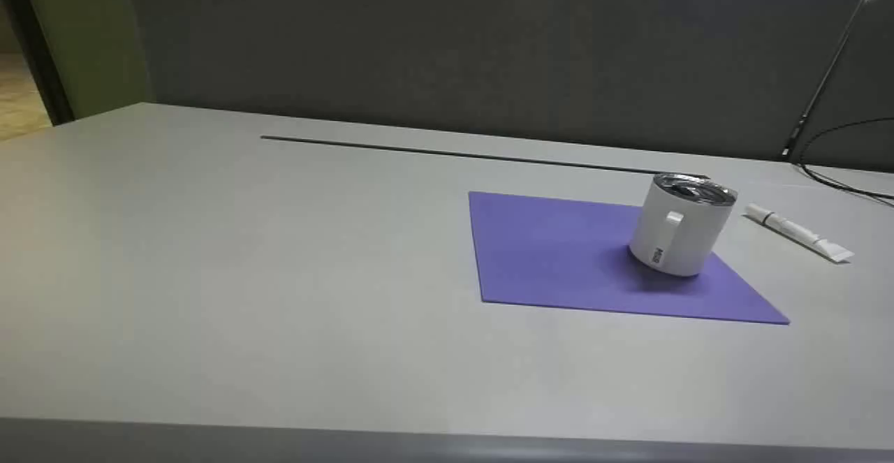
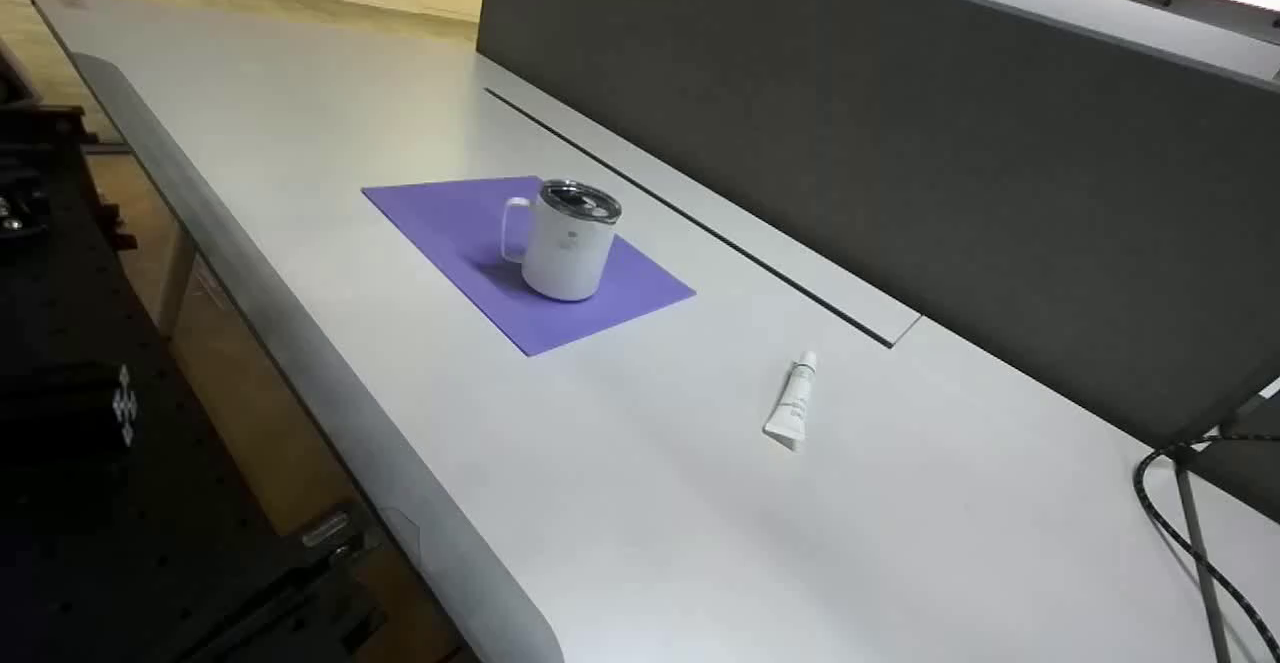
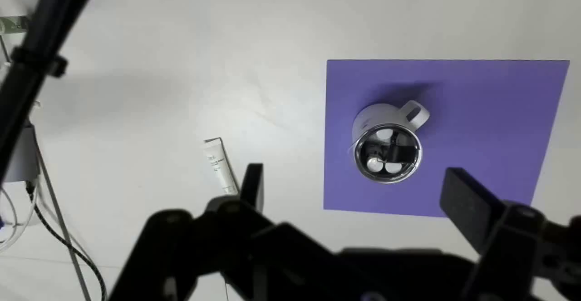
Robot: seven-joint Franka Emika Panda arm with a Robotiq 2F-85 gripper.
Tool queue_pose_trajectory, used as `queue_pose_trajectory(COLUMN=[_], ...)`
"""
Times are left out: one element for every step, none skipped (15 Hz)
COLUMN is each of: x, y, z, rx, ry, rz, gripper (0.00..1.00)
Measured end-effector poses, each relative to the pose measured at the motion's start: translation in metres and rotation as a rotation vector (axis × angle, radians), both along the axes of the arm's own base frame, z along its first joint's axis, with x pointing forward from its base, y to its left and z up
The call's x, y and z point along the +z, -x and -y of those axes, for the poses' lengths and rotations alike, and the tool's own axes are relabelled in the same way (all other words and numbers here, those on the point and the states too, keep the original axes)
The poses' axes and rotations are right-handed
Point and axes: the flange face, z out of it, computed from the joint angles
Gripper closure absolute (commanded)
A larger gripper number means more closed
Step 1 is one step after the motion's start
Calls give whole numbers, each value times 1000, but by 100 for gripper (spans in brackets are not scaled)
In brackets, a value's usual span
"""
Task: Move the object in the cup
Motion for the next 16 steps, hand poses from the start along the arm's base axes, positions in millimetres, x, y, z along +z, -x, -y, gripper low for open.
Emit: queue_pose_trajectory(x=[0, 0, 0, 0, 0, 0, 0, 0, 0, 0, 0, -3, -8, -17, -28, -41], y=[0, 0, 0, 0, 0, 0, 0, 0, 0, 0, -2, -6, -13, -21, -30, -40], z=[0, 0, 0, 0, 0, 0, 0, 0, 0, 0, 0, 2, 4, 6, 9, 12], rx=[0, 0, 0, 0, 0, 0, 0, 0, 0, 0, -1, -4, -9, -16, -24, -29], ry=[0, 0, 0, 0, 0, 0, 0, 0, 0, 0, 0, 2, 2, 1, -1, -5], rz=[0, 0, 0, 0, 0, 0, 0, 0, 0, 0, 9, 27, 47, 69, 91, 109], gripper=[0, 0, 0, 0, 0, 0, 0, 0, 0, 0, 0, 25, 27, 33, 40, 49])
